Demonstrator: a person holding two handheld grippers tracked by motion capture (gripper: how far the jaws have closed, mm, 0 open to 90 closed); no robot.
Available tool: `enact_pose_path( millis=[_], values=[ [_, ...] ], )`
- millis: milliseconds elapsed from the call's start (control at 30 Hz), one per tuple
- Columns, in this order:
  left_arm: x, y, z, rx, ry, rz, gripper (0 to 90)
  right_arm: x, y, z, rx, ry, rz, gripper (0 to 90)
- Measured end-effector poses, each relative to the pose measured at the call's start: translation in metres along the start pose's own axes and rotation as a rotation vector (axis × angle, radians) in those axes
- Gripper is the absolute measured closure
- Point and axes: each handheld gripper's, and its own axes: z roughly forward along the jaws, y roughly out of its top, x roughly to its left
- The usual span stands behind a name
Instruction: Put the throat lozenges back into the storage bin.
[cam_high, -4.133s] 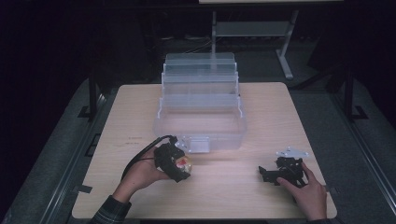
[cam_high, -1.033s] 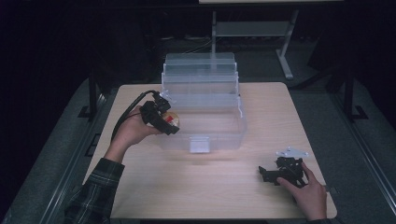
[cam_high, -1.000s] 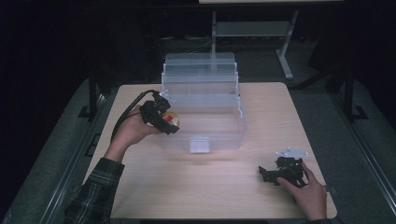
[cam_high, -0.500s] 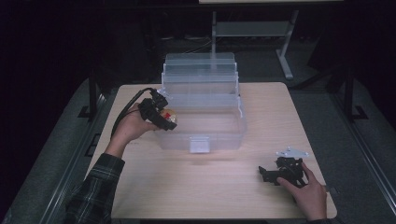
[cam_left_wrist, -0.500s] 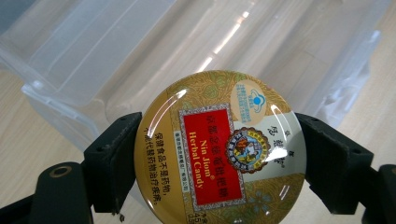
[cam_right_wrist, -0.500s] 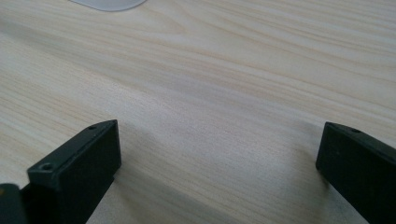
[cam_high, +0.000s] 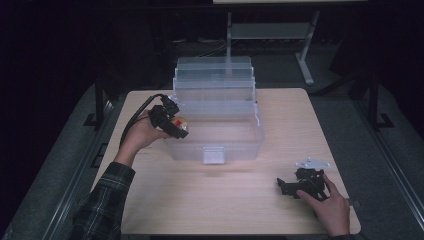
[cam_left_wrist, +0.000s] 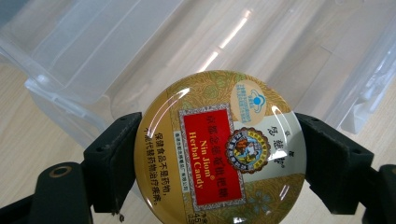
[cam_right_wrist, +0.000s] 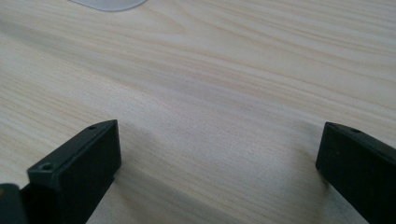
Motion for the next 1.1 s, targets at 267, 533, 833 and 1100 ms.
enact_pose_path(
  millis=[267,533,833,1100],
  values=[
    [0.0007,-0.0005,0.0049,0.013,-0.001,-0.004,19.3,0.0000,0.0000,0.0000,0.000,0.000,-0.001,0.0],
    [0.0019,-0.0013,0.0070,0.027,0.003,0.001,19.2,0.0000,0.0000,0.0000,0.000,0.000,0.000,0.0],
    [0.0019,-0.0016,0.0087,0.031,-0.005,-0.006,18.9,0.0000,0.0000,0.0000,0.000,0.000,0.000,0.0],
    [0.0025,-0.0025,0.0036,0.017,0.001,-0.005,18.9,0.0000,0.0000,0.0000,0.000,0.000,0.000,0.0]
  ],
)
